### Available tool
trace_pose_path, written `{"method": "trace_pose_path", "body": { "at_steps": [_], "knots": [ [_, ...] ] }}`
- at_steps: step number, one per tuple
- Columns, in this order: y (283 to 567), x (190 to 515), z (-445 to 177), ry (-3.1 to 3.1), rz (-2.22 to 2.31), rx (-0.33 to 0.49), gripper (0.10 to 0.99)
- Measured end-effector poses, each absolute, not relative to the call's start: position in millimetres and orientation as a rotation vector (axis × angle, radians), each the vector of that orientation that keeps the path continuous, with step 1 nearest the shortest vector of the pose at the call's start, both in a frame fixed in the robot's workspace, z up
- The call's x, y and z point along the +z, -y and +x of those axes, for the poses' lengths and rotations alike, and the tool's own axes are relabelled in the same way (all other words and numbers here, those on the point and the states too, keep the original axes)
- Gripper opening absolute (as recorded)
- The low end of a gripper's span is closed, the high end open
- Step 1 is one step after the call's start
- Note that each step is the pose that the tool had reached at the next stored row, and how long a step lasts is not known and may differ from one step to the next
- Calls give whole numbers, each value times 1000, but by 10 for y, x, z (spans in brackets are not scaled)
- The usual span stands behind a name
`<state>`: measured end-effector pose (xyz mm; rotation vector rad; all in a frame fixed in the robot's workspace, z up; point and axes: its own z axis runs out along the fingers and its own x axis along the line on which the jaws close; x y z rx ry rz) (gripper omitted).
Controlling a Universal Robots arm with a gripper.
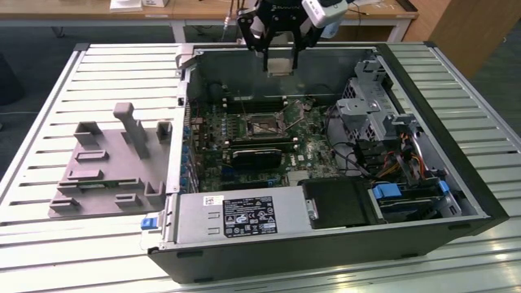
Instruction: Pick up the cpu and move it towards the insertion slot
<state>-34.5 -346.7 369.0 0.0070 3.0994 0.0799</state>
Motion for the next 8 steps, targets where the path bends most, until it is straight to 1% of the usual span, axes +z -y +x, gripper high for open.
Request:
{"method": "trace_pose_path", "body": {
  "at_steps": [8],
  "knots": [
    [3265, 3611, -345, -3099, 0, 80, 533]
  ]
}}
